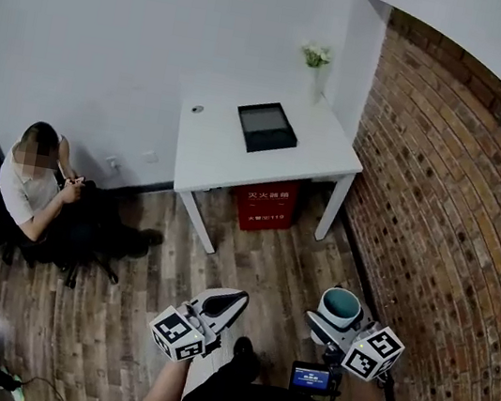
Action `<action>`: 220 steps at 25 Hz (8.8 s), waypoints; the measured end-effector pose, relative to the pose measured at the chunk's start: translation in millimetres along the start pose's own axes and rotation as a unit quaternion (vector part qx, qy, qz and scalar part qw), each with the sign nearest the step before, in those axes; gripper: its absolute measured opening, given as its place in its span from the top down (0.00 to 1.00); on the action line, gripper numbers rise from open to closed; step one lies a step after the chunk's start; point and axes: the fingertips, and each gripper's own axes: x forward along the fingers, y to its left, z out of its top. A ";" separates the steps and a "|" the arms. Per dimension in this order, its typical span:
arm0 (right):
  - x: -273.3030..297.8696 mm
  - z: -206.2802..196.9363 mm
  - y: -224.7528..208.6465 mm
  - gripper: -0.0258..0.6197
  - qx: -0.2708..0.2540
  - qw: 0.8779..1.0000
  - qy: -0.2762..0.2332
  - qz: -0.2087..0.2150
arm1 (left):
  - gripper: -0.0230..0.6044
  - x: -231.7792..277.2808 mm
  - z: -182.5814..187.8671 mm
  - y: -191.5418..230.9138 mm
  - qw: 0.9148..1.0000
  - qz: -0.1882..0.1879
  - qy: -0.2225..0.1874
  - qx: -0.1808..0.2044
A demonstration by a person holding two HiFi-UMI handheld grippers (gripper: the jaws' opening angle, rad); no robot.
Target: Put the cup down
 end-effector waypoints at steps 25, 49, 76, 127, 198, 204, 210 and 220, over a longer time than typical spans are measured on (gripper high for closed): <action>274.6 61.9 -154.0 0.33 0.044 0.999 0.003 0.009 | 0.95 86.6 49.2 288.5 0.999 0.020 -0.014 -0.035; 453.9 150.3 -335.6 0.33 0.056 0.996 0.027 0.060 | 0.95 252.8 109.6 470.2 0.997 0.069 0.007 -0.037; 487.3 164.0 -327.8 0.33 0.051 0.999 -0.005 0.009 | 0.95 250.0 110.6 502.0 0.998 0.050 0.023 -0.036; 676.5 57.4 -465.4 0.33 -0.107 0.990 0.096 -0.001 | 0.95 275.1 134.5 553.7 0.992 0.115 0.015 -0.046; 470.2 182.5 -310.4 0.94 0.008 0.999 -0.016 0.046 | 0.95 259.2 167.8 457.1 0.992 -0.074 -0.089 -0.051; 475.4 187.5 -295.9 0.94 -0.022 0.998 -0.008 0.064 | 0.95 269.3 171.8 452.4 0.996 -0.062 -0.056 -0.014; 477.2 176.5 -315.3 0.94 -0.007 0.999 -0.002 0.036 | 0.95 272.9 166.7 459.6 0.998 -0.044 -0.049 -0.012; 480.9 159.7 -330.8 0.94 -0.004 1.000 0.021 0.012 | 0.95 265.2 162.9 482.6 0.997 0.003 -0.059 -0.043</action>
